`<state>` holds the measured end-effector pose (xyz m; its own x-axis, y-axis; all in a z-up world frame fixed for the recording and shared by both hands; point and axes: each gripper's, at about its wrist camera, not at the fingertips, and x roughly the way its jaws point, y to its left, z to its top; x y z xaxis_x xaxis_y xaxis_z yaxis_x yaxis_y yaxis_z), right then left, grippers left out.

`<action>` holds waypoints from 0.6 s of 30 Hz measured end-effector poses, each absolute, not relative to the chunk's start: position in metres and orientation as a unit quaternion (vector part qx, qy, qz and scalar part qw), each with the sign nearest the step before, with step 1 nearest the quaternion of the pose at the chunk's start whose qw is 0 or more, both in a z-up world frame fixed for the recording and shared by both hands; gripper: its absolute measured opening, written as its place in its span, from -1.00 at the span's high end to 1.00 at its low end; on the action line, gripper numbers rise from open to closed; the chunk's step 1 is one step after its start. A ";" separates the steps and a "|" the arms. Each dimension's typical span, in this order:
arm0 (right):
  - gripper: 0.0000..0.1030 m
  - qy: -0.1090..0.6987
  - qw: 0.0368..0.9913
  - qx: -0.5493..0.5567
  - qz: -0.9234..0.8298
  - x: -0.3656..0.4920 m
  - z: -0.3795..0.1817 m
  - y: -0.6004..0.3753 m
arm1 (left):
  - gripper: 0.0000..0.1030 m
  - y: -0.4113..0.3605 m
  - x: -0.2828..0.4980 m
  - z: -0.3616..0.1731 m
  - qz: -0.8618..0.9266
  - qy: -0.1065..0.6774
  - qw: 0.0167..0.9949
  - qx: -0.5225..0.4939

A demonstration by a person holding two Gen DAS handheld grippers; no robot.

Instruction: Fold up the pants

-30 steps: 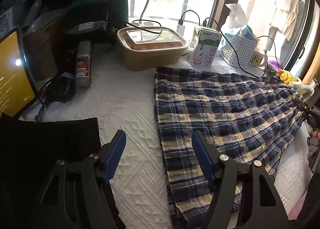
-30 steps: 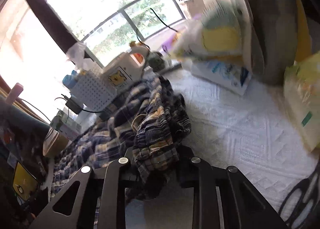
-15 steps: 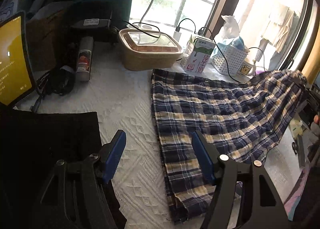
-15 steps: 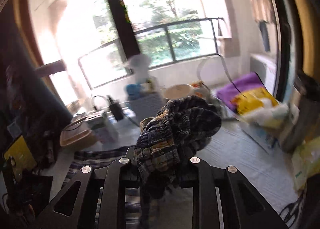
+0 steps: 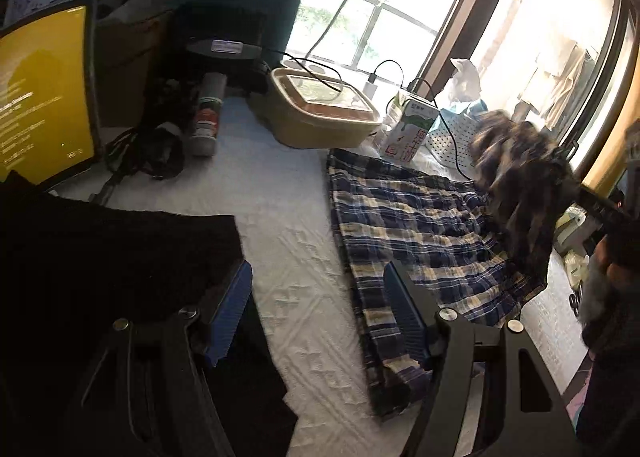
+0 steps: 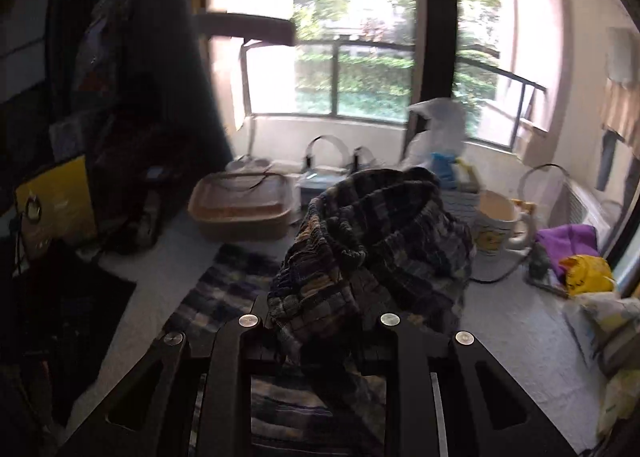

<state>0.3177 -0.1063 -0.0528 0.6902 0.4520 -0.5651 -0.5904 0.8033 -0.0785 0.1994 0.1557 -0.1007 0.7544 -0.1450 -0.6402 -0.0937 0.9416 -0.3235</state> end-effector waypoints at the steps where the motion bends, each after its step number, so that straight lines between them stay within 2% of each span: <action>1: 0.53 0.276 0.905 -0.136 0.293 0.316 -0.060 -0.097 | -0.32 0.157 0.197 -0.101 -0.012 0.350 0.921 -0.172; 8: 0.55 0.328 0.865 -0.174 0.338 0.306 -0.121 -0.032 | -0.32 0.173 0.190 -0.106 0.008 0.354 0.917 -0.182; 15: 0.57 0.303 0.865 -0.178 0.358 0.302 -0.108 0.003 | -0.33 0.175 0.188 -0.102 0.017 0.349 0.920 -0.178; 18: 0.57 0.328 0.842 -0.199 0.380 0.299 -0.120 0.023 | -0.32 0.176 0.190 -0.104 0.024 0.353 0.918 -0.177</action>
<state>0.2990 0.0226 -0.1203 0.4966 0.5096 -0.7026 -0.7698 0.6325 -0.0854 0.1901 0.1758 -0.1037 0.7490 -0.0813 -0.6575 -0.1686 0.9363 -0.3079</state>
